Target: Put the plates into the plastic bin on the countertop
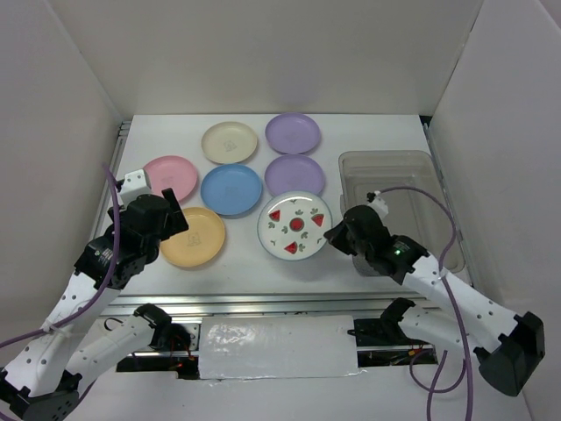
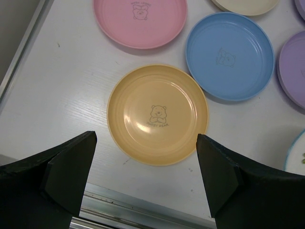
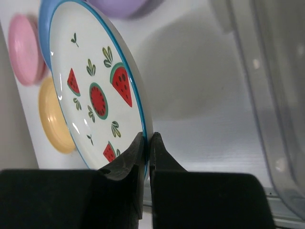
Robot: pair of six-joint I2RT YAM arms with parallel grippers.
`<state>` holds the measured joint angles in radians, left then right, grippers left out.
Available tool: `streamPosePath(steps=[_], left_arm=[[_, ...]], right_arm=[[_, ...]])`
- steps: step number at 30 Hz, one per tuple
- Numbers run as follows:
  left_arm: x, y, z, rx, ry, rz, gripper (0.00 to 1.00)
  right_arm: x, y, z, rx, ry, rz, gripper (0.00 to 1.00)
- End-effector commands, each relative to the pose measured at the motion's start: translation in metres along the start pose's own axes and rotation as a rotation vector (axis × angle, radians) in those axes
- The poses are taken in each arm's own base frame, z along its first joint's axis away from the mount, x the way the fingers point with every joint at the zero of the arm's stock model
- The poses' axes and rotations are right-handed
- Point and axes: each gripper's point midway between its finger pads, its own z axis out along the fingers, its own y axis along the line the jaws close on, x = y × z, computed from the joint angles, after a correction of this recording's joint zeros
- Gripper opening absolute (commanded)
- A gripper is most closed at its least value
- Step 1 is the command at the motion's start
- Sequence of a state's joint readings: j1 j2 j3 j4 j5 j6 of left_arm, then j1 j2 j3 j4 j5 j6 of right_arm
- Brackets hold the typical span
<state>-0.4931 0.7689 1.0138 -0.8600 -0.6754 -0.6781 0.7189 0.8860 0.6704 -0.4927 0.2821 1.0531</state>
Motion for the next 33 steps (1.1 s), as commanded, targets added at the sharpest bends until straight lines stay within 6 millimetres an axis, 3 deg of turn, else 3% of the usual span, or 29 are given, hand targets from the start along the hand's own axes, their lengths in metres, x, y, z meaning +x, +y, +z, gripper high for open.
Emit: streamPosePath(steps=[1, 3, 4, 6, 7, 9, 10, 12, 13, 17, 21, 26, 32, 33], left_arm=[[-0.015, -0.001, -0.004, 0.007, -0.047, -0.022, 0.99], [-0.015, -0.001, -0.004, 0.005, -0.047, -0.022, 0.99], [-0.014, -0.001, -0.003, 0.008, -0.043, -0.02, 0.99], [-0.014, -0.002, -0.003, 0.009, -0.042, -0.018, 0.99], [-0.014, -0.002, -0.003, 0.01, -0.041, -0.017, 0.99], [-0.013, -0.003, -0.002, 0.012, -0.039, -0.014, 0.99], [-0.013, -0.003, -0.002, 0.012, -0.039, -0.012, 0.99], [-0.012, -0.004, -0.002, 0.015, -0.032, -0.007, 0.99], [-0.013, -0.005, -0.002, 0.02, -0.035, -0.009, 0.99], [-0.011, -0.007, -0.001, 0.03, -0.03, 0.0, 0.99], [-0.009, -0.008, 0.002, 0.023, -0.017, 0.012, 0.99], [-0.004, -0.015, 0.005, 0.043, 0.012, 0.029, 0.99], [0.0, -0.017, 0.01, 0.025, 0.038, 0.042, 0.99], [0.001, -0.017, 0.01, 0.022, 0.042, 0.046, 0.99]], right_arm=[[-0.075, 0.035, -0.04, -0.124, -0.193, 0.142, 0.0], [-0.095, 0.023, -0.045, -0.11, -0.242, 0.185, 0.0], [-0.116, 0.012, -0.051, -0.099, -0.292, 0.222, 0.0], [-0.135, -0.002, -0.055, -0.077, -0.332, 0.245, 0.0], [-0.154, -0.013, -0.059, -0.065, -0.371, 0.279, 0.0], [-0.172, -0.03, -0.06, -0.018, -0.403, 0.303, 0.0], [-0.192, -0.052, -0.066, 0.033, -0.464, 0.351, 0.0], [-0.204, -0.068, -0.068, 0.054, -0.484, 0.376, 0.0], [-0.213, -0.089, -0.071, 0.097, -0.522, 0.418, 0.0], [-0.228, -0.125, -0.071, 0.14, -0.588, 0.481, 0.0], [-0.232, -0.148, -0.045, 0.146, -0.577, 0.525, 0.0], [-0.233, -0.168, -0.014, 0.176, -0.542, 0.537, 0.0], [-0.237, -0.185, -0.009, 0.24, -0.562, 0.564, 0.0], [-0.239, -0.184, -0.008, 0.228, -0.565, 0.559, 0.04]])
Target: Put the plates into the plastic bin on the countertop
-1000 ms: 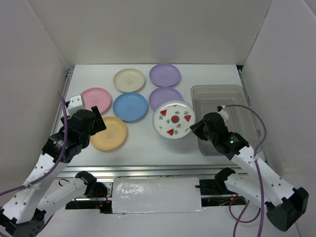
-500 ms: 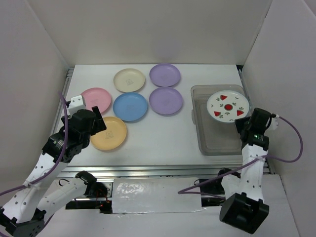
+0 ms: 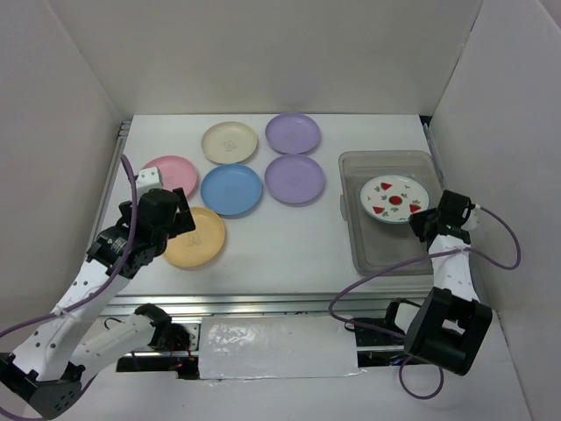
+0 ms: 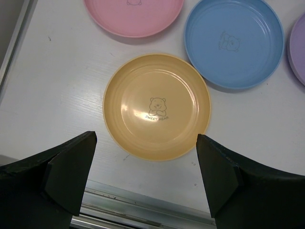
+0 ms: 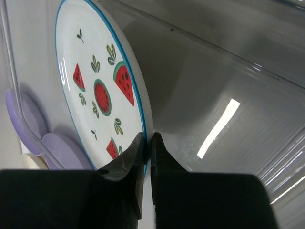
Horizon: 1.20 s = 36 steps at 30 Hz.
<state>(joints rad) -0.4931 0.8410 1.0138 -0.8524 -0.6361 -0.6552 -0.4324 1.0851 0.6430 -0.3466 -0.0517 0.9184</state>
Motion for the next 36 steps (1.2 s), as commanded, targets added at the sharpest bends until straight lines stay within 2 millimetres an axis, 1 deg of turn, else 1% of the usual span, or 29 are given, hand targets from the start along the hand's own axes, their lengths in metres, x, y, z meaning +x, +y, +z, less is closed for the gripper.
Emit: streamPosePath(steps=[1, 2, 3, 4, 6, 10, 11, 12, 15, 16, 17, 18, 19, 21, 22, 23, 24, 25, 26, 27, 28, 29, 30, 31, 32, 33, 34, 35, 36], left_arm=[[-0.011, -0.005, -0.002, 0.016, -0.021, -0.015, 0.99], [-0.012, -0.005, -0.003, 0.019, -0.027, -0.019, 0.99], [-0.011, -0.006, -0.003, 0.024, -0.025, -0.02, 0.99], [-0.011, -0.006, -0.002, 0.024, -0.025, -0.02, 0.99], [-0.011, -0.006, -0.003, 0.025, -0.027, -0.022, 0.99], [-0.01, -0.004, -0.002, 0.01, -0.022, -0.027, 0.99], [-0.01, -0.004, -0.002, 0.008, -0.018, -0.026, 0.99], [-0.01, -0.004, -0.001, 0.0, -0.017, -0.038, 0.99], [-0.009, 0.004, 0.003, -0.071, -0.012, -0.068, 0.99], [-0.013, 0.011, 0.004, -0.115, -0.019, -0.087, 0.99], [-0.007, 0.016, 0.008, -0.16, 0.015, -0.077, 0.99], [-0.009, 0.02, 0.009, -0.185, 0.018, -0.106, 0.99], [-0.009, 0.029, 0.015, -0.231, 0.028, -0.13, 0.99], [-0.01, 0.041, 0.017, -0.281, 0.035, -0.174, 0.99], [-0.012, 0.055, 0.02, -0.335, 0.029, -0.21, 0.99], [-0.013, 0.063, 0.02, -0.369, 0.021, -0.24, 0.99], [-0.013, 0.074, 0.02, -0.415, 0.022, -0.258, 0.99], [-0.014, 0.092, 0.02, -0.488, 0.021, -0.298, 0.99], [-0.014, 0.101, 0.019, -0.527, 0.018, -0.316, 0.99], [-0.014, 0.112, 0.02, -0.563, 0.018, -0.345, 0.99], [-0.015, 0.117, 0.02, -0.572, 0.014, -0.362, 0.99], [-0.014, 0.12, 0.02, -0.575, 0.02, -0.366, 0.99], [-0.015, 0.124, 0.021, -0.583, 0.011, -0.381, 0.99], [-0.015, 0.125, 0.02, -0.578, 0.004, -0.384, 0.99], [-0.016, 0.13, 0.02, -0.586, 0.002, -0.385, 0.99], [-0.015, 0.13, 0.022, -0.58, 0.009, -0.385, 0.99], [-0.016, 0.129, 0.023, -0.571, 0.007, -0.381, 0.99], [-0.016, 0.129, 0.024, -0.568, 0.011, -0.366, 0.99], [-0.014, 0.128, 0.026, -0.56, 0.023, -0.358, 0.99]], right_arm=[[-0.038, 0.063, -0.011, -0.237, -0.126, 0.001, 0.12], [-0.036, 0.064, -0.011, -0.241, -0.115, -0.007, 0.25], [-0.035, 0.069, -0.012, -0.254, -0.112, -0.017, 0.53], [-0.034, 0.07, -0.012, -0.254, -0.11, -0.019, 0.62], [-0.033, 0.074, -0.013, -0.251, -0.107, -0.024, 0.74], [-0.031, 0.083, -0.021, -0.265, -0.091, -0.042, 0.84], [-0.03, 0.091, -0.032, -0.296, -0.084, -0.054, 0.88], [-0.028, 0.098, -0.041, -0.325, -0.082, -0.071, 0.99], [0.0, 0.143, -0.089, -0.445, -0.06, -0.24, 1.0], [0.038, 0.162, -0.107, -0.506, 0.012, -0.348, 1.0], [0.055, 0.181, -0.131, -0.547, 0.044, -0.406, 1.0], [0.073, 0.189, -0.141, -0.558, 0.057, -0.461, 1.0], [0.119, 0.207, -0.168, -0.622, 0.146, -0.552, 1.0], [0.167, 0.213, -0.187, -0.654, 0.221, -0.653, 1.0], [0.194, 0.219, -0.183, -0.631, 0.248, -0.698, 1.0], [0.235, 0.219, -0.204, -0.692, 0.322, -0.762, 1.0], [0.259, 0.217, -0.205, -0.692, 0.36, -0.793, 1.0], [0.289, 0.212, -0.189, -0.646, 0.388, -0.838, 1.0], [0.307, 0.218, -0.192, -0.663, 0.401, -0.841, 1.0], [0.333, 0.212, -0.194, -0.654, 0.439, -0.854, 1.0], [0.359, 0.208, -0.176, -0.608, 0.458, -0.879, 0.99], [0.379, 0.204, -0.174, -0.594, 0.487, -0.883, 0.98], [0.407, 0.189, -0.152, -0.535, 0.512, -0.927, 0.98], [0.423, 0.199, -0.157, -0.558, 0.526, -0.932, 0.98], [0.439, 0.198, -0.156, -0.554, 0.549, -0.947, 0.97], [0.468, 0.177, -0.138, -0.499, 0.579, -1.003, 0.97], [0.483, 0.186, -0.144, -0.516, 0.611, -1.004, 0.96], [0.495, 0.185, -0.142, -0.511, 0.63, -1.015, 0.96], [0.513, 0.169, -0.122, -0.463, 0.645, -1.046, 0.95]])
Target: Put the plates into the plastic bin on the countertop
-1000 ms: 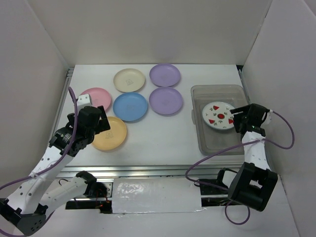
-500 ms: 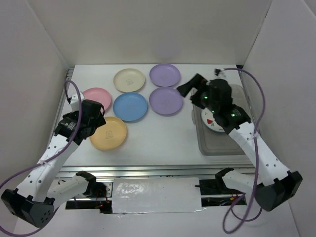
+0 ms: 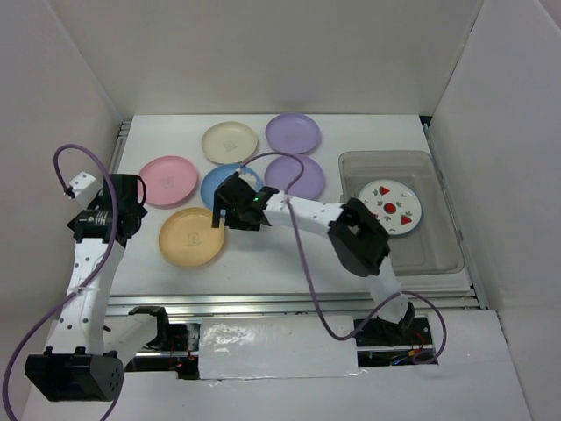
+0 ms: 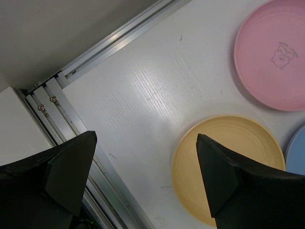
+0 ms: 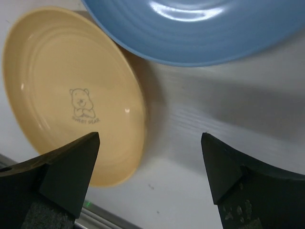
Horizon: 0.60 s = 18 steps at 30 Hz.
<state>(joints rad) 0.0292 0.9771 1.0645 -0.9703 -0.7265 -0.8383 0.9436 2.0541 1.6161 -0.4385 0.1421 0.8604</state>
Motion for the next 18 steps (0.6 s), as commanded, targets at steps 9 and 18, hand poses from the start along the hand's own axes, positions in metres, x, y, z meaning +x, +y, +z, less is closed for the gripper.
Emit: streamPosePath(steps=[9, 18], left_arm=[[-0.001, -0.012, 0.002, 0.058, 0.012, 0.043, 0.99], [-0.004, -0.01, 0.001, 0.06, 0.004, 0.03, 0.99]], right_arm=[[0.031, 0.021, 0.057, 0.016, 0.101, 0.024, 0.65], [0.052, 0.016, 0.046, 0.035, 0.122, 0.001, 0.04]])
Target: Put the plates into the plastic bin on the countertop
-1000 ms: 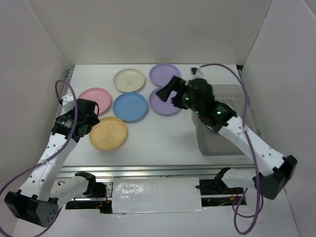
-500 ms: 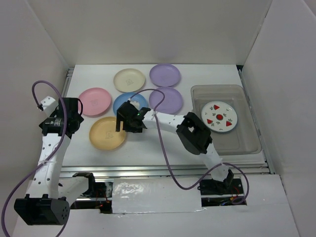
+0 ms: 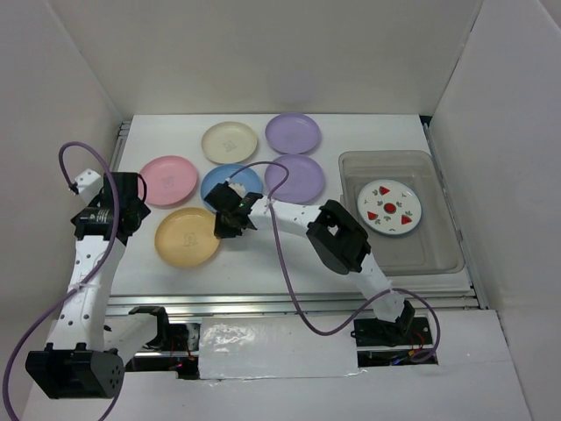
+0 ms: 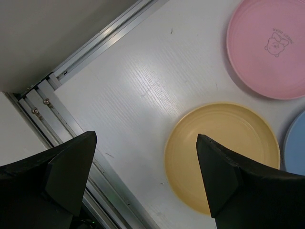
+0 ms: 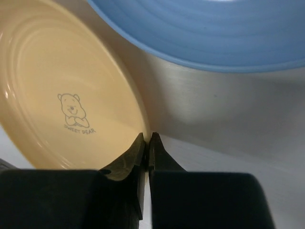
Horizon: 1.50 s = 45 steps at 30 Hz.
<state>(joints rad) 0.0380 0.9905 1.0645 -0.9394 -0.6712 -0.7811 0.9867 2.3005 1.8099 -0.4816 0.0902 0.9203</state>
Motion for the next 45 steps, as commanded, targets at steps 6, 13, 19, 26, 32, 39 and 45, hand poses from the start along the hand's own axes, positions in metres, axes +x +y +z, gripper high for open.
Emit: streamPosePath(steps=[6, 13, 19, 26, 32, 39, 45], left_arm=[[-0.017, 0.017, -0.014, -0.015, -0.086, -0.089, 0.99], [-0.02, 0.014, -0.02, 0.039, -0.113, -0.106, 0.99], [-0.013, -0.028, -0.018, 0.226, -0.041, -0.005, 0.99], [-0.001, -0.069, -0.015, 0.354, 0.089, -0.001, 0.99], [0.016, -0.094, 0.012, 0.371, 0.197, -0.019, 0.99], [0.029, -0.109, 0.073, 0.353, 0.361, -0.227, 0.99], [0.029, -0.134, 0.113, 0.346, 0.422, -0.307, 0.99]], right_arm=[[-0.008, 0.04, -0.09, -0.162, -0.094, -0.014, 0.0], [-0.094, -0.062, -0.21, -0.133, -0.325, 0.206, 0.0], [-0.123, -0.253, -0.274, -0.002, -0.531, 0.504, 0.0], [-0.095, -0.408, -0.296, 0.298, -0.58, 0.756, 0.0], [-0.065, -0.469, -0.288, 0.311, -0.607, 0.93, 0.0], [-0.071, -0.472, -0.289, 0.276, -0.619, 0.913, 0.64], [-0.086, -0.439, -0.309, 0.223, -0.675, 0.806, 1.0]])
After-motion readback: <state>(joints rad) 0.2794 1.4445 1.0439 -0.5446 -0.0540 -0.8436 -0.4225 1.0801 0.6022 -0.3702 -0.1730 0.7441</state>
